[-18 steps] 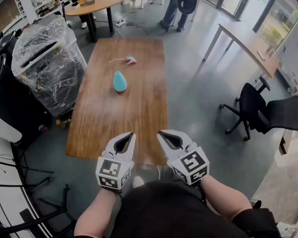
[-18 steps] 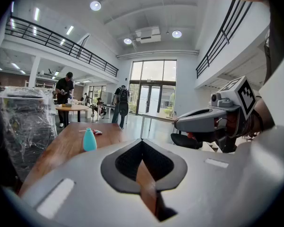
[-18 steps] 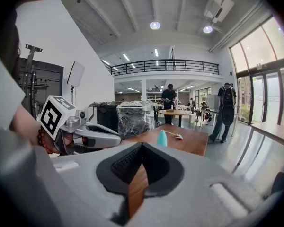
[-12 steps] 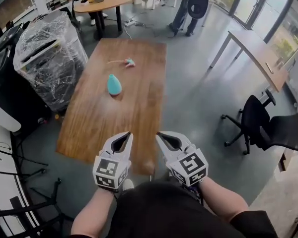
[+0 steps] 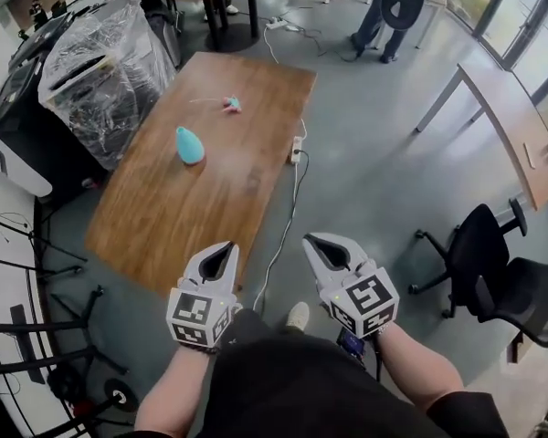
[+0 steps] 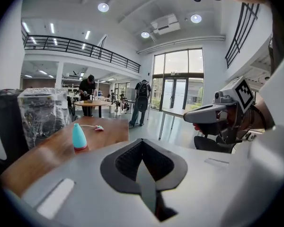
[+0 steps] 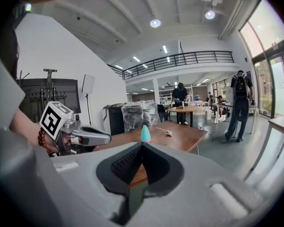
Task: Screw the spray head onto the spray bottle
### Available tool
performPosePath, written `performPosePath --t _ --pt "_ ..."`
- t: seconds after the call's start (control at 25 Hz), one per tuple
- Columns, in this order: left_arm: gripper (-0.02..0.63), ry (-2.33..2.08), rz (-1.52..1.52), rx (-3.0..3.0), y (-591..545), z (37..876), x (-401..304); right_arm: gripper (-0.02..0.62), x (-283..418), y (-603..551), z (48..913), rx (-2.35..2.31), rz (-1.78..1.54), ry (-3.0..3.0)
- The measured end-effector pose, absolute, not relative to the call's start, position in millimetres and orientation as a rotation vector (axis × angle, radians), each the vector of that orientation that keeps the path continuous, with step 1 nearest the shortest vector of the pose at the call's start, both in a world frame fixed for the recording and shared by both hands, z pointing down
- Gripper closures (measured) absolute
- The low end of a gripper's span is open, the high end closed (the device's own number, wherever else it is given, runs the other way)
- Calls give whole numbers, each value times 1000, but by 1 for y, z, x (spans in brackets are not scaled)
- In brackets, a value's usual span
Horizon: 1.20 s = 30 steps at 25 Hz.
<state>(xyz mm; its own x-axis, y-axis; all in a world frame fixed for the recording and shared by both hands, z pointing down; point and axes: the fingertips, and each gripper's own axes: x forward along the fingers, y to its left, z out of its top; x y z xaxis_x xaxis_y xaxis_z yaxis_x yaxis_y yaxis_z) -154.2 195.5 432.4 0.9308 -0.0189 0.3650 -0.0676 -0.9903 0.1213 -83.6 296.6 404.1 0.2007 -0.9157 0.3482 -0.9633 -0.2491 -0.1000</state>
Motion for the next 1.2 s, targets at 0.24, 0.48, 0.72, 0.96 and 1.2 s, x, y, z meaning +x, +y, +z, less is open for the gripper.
performPosePath --t 0.24,0.48,0.72,0.96,1.2 --pt "589 -158 555 2945 197 438 -123 603 -64 295 412 2231 507 -1919" --pt "589 -216 503 2940 169 440 -79 603 -35 264 415 2119 470 -1976" --pt "589 -299 447 2921 119 445 -27 603 18 204 416 2002 452 -2017" --pt "589 -336 442 2905 76 440 13 603 55 142 412 1890 444 -2089" --pt "572 -428 483 2884 46 440 35 603 69 94 425 1718 475 -2202"
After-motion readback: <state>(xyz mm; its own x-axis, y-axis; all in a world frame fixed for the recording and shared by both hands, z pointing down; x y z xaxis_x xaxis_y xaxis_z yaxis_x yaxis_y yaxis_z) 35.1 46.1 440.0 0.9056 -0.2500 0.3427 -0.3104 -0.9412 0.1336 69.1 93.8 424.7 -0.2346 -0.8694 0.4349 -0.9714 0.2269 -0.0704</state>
